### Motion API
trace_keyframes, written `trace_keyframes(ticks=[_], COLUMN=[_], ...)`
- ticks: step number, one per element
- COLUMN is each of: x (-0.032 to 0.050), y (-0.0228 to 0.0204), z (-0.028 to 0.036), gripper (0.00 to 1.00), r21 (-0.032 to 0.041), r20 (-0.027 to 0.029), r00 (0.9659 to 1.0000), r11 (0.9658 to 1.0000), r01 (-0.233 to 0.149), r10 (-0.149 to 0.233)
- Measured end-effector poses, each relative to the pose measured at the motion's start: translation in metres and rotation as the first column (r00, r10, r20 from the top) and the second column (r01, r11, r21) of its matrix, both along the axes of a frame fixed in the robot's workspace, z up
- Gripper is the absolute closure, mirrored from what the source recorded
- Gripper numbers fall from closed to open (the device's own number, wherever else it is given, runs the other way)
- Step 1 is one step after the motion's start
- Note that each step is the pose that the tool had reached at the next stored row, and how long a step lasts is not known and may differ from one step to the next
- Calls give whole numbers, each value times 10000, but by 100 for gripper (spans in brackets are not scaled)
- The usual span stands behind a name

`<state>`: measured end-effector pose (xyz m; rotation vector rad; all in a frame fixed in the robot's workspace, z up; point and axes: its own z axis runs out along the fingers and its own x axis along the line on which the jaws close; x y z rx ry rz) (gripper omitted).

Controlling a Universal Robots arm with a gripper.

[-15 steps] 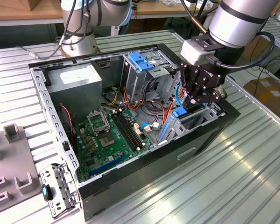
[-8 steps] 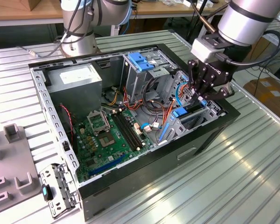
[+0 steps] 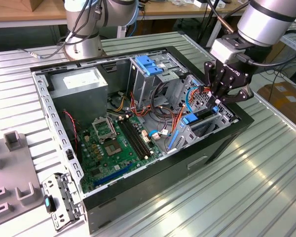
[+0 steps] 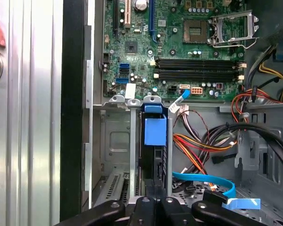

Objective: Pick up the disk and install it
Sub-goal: 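Insert the first disk wire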

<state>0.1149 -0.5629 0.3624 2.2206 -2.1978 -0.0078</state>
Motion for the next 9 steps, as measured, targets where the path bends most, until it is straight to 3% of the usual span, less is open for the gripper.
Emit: trace_keyframes(ticks=[9], x=[0], y=[0], z=[0], gripper=[89], r21=[0], r20=[0], r00=[10000], r11=[10000], r01=[-5], r10=[5])
